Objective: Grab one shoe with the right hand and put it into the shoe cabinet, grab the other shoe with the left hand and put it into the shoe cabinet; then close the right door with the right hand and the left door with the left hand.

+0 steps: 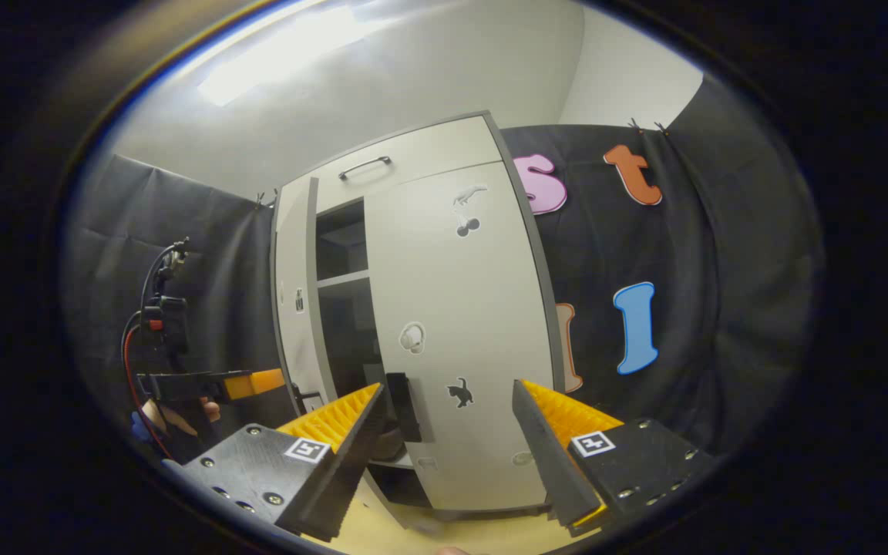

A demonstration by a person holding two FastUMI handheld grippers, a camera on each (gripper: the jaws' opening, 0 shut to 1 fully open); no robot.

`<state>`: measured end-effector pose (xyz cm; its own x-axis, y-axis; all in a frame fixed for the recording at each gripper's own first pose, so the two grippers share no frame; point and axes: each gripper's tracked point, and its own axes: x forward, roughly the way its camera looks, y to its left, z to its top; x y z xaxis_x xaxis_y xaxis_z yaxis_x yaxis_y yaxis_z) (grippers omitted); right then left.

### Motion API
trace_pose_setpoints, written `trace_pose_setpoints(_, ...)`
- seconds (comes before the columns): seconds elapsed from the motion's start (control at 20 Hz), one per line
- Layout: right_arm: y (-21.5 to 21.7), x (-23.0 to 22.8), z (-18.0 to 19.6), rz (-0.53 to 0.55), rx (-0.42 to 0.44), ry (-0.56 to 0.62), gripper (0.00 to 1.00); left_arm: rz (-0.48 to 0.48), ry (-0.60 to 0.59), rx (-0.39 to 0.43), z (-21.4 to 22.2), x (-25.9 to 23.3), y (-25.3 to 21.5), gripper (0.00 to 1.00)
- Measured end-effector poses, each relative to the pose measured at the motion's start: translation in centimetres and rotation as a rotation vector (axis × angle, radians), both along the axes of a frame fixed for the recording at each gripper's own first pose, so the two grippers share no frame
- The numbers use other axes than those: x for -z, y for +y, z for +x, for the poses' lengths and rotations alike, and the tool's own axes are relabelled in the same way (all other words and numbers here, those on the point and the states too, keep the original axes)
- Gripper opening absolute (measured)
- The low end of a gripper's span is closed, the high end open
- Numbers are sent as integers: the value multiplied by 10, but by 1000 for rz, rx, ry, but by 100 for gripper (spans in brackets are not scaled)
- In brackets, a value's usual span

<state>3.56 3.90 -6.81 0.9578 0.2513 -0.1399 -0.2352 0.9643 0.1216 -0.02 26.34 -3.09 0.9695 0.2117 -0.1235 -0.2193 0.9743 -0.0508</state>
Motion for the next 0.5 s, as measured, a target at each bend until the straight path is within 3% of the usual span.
trace_pose_setpoints(0.5, 7, -1, -8, 0, -28, 5, 98, 13, -11, 43, -14, -11, -14, 94)
